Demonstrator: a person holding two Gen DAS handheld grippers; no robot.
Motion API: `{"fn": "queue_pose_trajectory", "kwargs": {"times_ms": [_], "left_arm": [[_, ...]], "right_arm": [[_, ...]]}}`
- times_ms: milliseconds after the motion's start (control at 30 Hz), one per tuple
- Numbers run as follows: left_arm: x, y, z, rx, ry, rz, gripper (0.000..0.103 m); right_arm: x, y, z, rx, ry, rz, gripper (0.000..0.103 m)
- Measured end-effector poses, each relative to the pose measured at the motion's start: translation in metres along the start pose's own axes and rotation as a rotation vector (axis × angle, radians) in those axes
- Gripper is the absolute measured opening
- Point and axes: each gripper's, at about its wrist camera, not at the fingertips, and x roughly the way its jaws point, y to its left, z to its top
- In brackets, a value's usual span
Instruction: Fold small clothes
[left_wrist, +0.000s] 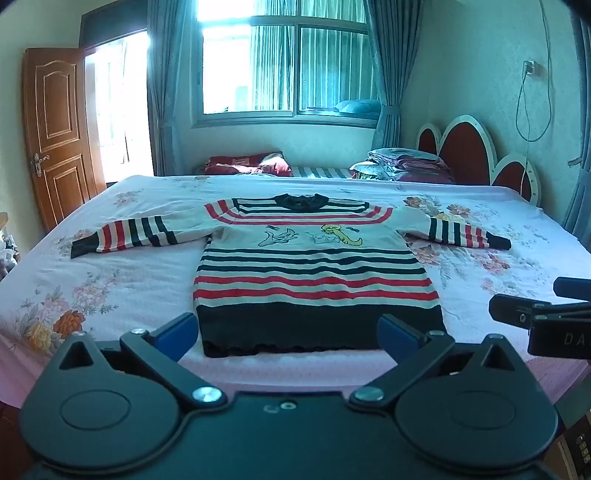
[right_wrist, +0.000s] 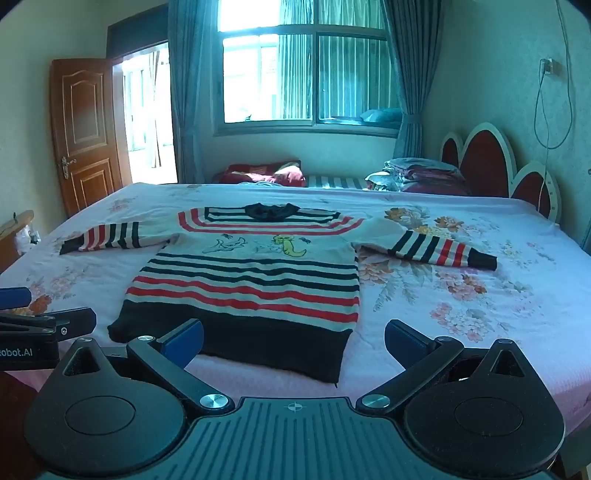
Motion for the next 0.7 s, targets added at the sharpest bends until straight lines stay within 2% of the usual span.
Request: {"fn": "queue_pose_trajectory", "kwargs": {"times_ms": [367, 700], "left_arm": [[-0.001, -0.006, -0.006, 0.012, -0.011, 0.001, 0.103], [-0.001, -0.004, 0.004, 0.011, -0.007, -0.004, 0.103]], "right_arm": [[-0.005, 0.006, 0.001, -0.019, -0.016, -0.013, 0.103], [-0.005, 0.003, 0.003, -0.018, -0.017, -0.009, 0.103]]}}
